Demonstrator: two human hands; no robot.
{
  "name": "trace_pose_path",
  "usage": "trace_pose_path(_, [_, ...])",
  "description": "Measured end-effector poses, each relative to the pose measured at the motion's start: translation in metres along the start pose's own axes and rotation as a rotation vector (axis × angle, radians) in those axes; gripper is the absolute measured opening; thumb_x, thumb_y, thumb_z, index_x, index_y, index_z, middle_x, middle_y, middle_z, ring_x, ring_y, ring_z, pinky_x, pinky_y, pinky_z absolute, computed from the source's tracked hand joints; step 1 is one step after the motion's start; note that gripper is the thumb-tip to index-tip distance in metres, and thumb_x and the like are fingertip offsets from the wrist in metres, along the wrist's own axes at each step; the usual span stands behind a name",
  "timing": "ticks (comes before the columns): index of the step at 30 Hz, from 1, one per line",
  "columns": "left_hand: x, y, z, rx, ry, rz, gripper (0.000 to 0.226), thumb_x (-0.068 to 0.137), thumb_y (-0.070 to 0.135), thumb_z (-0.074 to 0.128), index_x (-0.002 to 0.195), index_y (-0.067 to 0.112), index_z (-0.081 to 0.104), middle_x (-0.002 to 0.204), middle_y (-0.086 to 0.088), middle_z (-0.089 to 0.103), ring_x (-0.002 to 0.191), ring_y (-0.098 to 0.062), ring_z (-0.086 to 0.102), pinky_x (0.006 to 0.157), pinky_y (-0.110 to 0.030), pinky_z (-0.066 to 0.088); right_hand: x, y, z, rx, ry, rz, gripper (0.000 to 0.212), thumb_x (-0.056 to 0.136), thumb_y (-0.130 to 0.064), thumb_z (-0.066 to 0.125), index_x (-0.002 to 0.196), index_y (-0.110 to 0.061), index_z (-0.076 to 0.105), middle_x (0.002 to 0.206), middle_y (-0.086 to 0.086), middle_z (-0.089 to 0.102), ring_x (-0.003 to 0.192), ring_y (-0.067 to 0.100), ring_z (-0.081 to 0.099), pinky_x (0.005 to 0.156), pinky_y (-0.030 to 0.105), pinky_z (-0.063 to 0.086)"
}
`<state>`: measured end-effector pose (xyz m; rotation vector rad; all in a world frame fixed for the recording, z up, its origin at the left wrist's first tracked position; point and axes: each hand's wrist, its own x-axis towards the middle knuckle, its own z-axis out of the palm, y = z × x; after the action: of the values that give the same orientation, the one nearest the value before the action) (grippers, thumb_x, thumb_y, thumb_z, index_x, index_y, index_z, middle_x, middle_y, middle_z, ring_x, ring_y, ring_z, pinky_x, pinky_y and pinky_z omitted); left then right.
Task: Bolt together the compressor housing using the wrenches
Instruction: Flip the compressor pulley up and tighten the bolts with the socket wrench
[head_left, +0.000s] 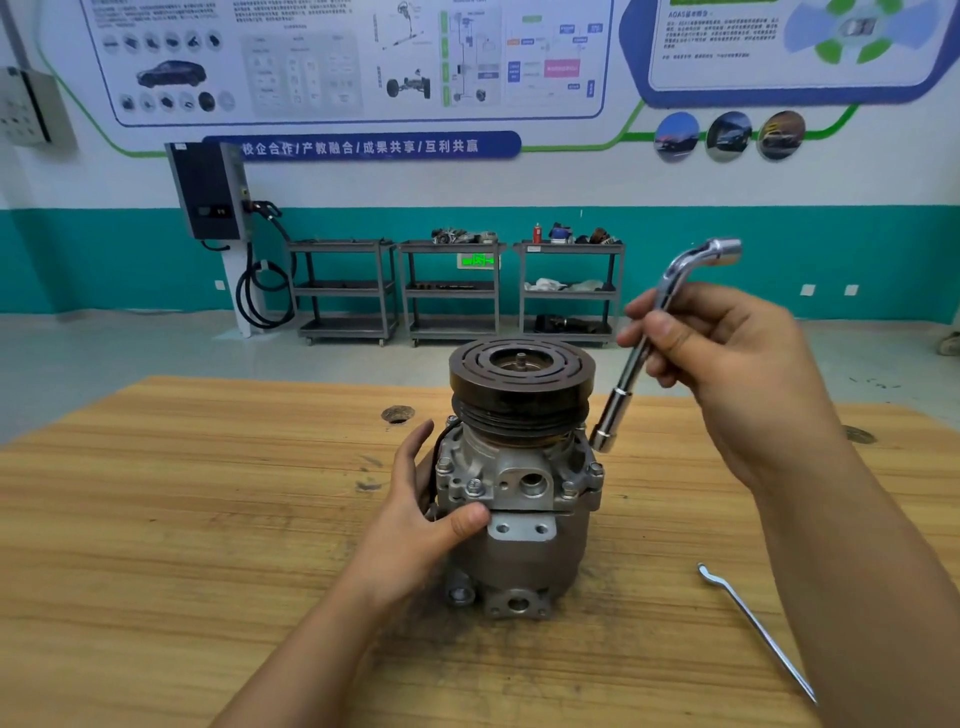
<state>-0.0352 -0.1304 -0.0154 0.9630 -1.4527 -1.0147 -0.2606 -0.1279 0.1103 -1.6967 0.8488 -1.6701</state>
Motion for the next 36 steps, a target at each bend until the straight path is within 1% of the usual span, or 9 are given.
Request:
trace_pose_path(9, [0.000, -0.006, -0.002, 0.002, 0.005, -0.037, 0.108, 0.035, 0.071, 0.081, 0.125, 0.064, 0.021, 0.138, 0.015, 0.048, 0.113, 0.007, 0.053, 0.078, -0.009, 0.047, 0.001, 0.019, 0.003, -0.128, -0.077, 0.067, 0.026, 0.094, -0.001, 0.049, 0.087, -0.020, 0.065, 0.070, -0.007, 0.070, 0.055, 0.002, 0.052, 0.052, 0.014, 0.044])
trace_pose_path(15, [-0.004, 0.002, 0.001, -0.040, 0.000, -0.045, 0.112, 0.034, 0.063, 0.086, 0.129, 0.057, 0.026, 0.136, 0.011, 0.052, 0.115, 0.002, 0.055, 0.081, -0.014, 0.050, 0.001, 0.019, 0.007, -0.180, -0.085, 0.052, 0.023, 0.090, -0.002, 0.057, 0.083, -0.023, 0.063, 0.069, -0.009, 0.071, 0.053, 0.000, 0.054, 0.051, 0.013, 0.045])
trace_pose_path(18, [-0.010, 0.012, 0.011, 0.128, 0.091, 0.006, 0.105, 0.047, 0.072, 0.072, 0.138, 0.052, 0.021, 0.145, 0.022, 0.036, 0.131, 0.000, 0.039, 0.104, -0.029, 0.039, 0.000, 0.018, 0.009, -0.163, -0.059, 0.043, 0.023, 0.088, -0.001, 0.059, 0.079, -0.022, 0.063, 0.066, -0.006, 0.070, 0.052, 0.000, 0.054, 0.050, 0.013, 0.044])
trace_pose_path(21, [-0.020, 0.026, 0.037, 0.464, 0.322, 0.019, 0.111, 0.045, 0.082, 0.060, 0.140, 0.051, 0.010, 0.149, 0.022, 0.026, 0.136, -0.005, 0.029, 0.109, -0.038, 0.030, 0.000, 0.016, 0.012, -0.167, -0.038, 0.025, 0.024, 0.086, 0.001, 0.061, 0.078, -0.021, 0.063, 0.066, -0.002, 0.068, 0.051, -0.003, 0.055, 0.049, 0.011, 0.043])
trace_pose_path(25, [-0.023, 0.028, 0.061, 0.661, 0.350, 0.030, 0.119, 0.048, 0.068, 0.072, 0.142, 0.040, 0.004, 0.146, 0.011, 0.027, 0.134, -0.012, 0.029, 0.110, -0.038, 0.033, -0.001, 0.012, 0.012, -0.191, -0.055, 0.011, 0.022, 0.084, -0.002, 0.064, 0.075, -0.021, 0.062, 0.071, 0.004, 0.068, 0.050, -0.001, 0.052, 0.049, 0.012, 0.043])
trace_pose_path(27, [-0.018, 0.025, 0.055, 0.657, 0.331, 0.053, 0.111, 0.053, 0.057, 0.075, 0.143, 0.032, 0.015, 0.137, 0.011, 0.034, 0.125, -0.008, 0.034, 0.103, -0.028, 0.036, -0.002, 0.011, 0.012, -0.197, -0.051, 0.012, 0.021, 0.085, -0.003, 0.064, 0.075, -0.021, 0.062, 0.071, 0.004, 0.068, 0.050, 0.000, 0.052, 0.050, 0.013, 0.043])
trace_pose_path(32, [-0.011, 0.024, 0.019, 0.454, 0.091, 0.022, 0.099, 0.052, 0.044, 0.080, 0.136, 0.041, 0.028, 0.123, 0.027, 0.045, 0.108, 0.013, 0.046, 0.081, -0.002, 0.036, 0.002, 0.002, -0.005, -0.082, 0.171, -0.047, 0.018, 0.087, -0.008, 0.062, 0.081, -0.024, 0.063, 0.071, -0.007, 0.067, 0.059, -0.006, 0.062, 0.052, 0.007, 0.043])
trace_pose_path(34, [-0.003, 0.029, 0.002, 0.387, -0.055, -0.023, 0.085, 0.049, 0.043, 0.079, 0.121, 0.049, 0.036, 0.118, 0.029, 0.050, 0.106, 0.018, 0.049, 0.079, -0.001, 0.041, 0.004, 0.001, -0.015, -0.078, 0.206, -0.040, 0.019, 0.089, -0.008, 0.060, 0.082, -0.025, 0.063, 0.067, -0.008, 0.068, 0.057, -0.006, 0.060, 0.053, 0.008, 0.043])
trace_pose_path(36, [0.009, 0.033, -0.012, 0.343, -0.212, -0.093, 0.080, 0.047, 0.042, 0.079, 0.116, 0.047, 0.039, 0.119, 0.021, 0.056, 0.110, 0.008, 0.053, 0.087, -0.012, 0.046, 0.004, 0.006, -0.018, -0.112, 0.179, -0.006, 0.019, 0.091, -0.008, 0.057, 0.083, -0.024, 0.064, 0.062, -0.010, 0.068, 0.053, -0.005, 0.054, 0.051, 0.009, 0.042])
